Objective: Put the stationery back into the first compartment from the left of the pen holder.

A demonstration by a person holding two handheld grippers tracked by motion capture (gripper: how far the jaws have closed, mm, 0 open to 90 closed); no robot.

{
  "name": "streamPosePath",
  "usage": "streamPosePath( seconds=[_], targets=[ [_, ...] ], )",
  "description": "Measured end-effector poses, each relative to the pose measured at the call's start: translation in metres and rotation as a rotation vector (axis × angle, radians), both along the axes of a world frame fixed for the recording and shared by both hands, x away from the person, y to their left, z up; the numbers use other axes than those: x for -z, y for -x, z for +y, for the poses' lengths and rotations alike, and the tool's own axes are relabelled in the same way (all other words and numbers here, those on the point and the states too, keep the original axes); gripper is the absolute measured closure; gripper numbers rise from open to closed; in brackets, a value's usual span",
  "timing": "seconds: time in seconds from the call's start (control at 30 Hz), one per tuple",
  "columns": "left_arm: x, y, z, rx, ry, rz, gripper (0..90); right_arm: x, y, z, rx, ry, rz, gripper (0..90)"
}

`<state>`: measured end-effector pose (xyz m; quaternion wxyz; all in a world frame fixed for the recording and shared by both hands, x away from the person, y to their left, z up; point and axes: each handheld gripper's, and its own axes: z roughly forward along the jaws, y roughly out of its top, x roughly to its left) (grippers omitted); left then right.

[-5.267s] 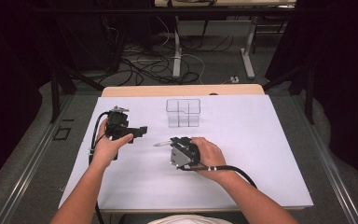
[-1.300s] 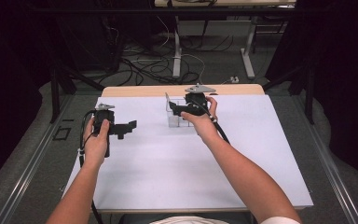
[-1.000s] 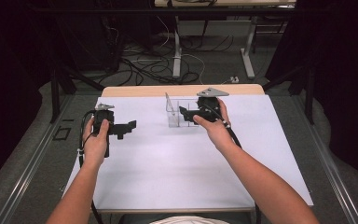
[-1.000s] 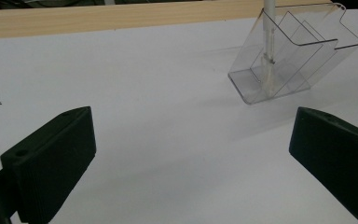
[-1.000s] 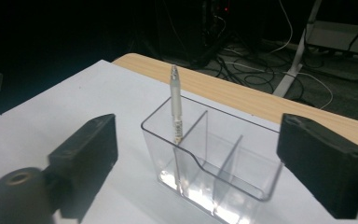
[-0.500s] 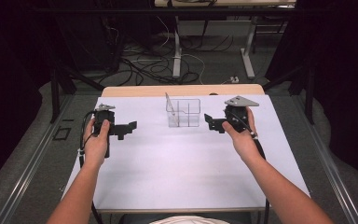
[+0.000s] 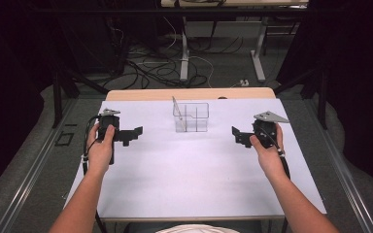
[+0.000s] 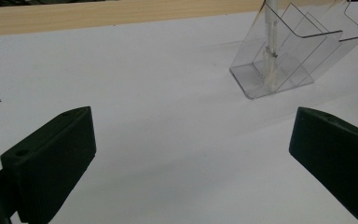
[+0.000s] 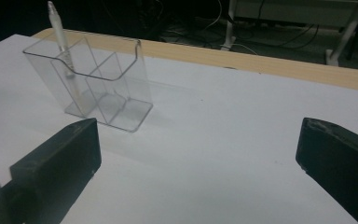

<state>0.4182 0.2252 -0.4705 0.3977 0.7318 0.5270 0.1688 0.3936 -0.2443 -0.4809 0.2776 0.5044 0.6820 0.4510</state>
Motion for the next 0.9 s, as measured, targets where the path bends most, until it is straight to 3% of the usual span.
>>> streamPosePath(
  seconds=[0.33, 0.9],
  targets=[
    [0.0, 0.0, 0.001, -0.006, 0.003, -0.003, 0.2, 0.019, 0.001, -0.012, 0.023, 0.033, 0.006, 0.0],
    [-0.001, -0.002, 0.005, -0.021, 0.013, -0.002, 0.3, 0.035, 0.001, -0.043, 0.096, -0.002, 0.044, 0.0]
  ],
)
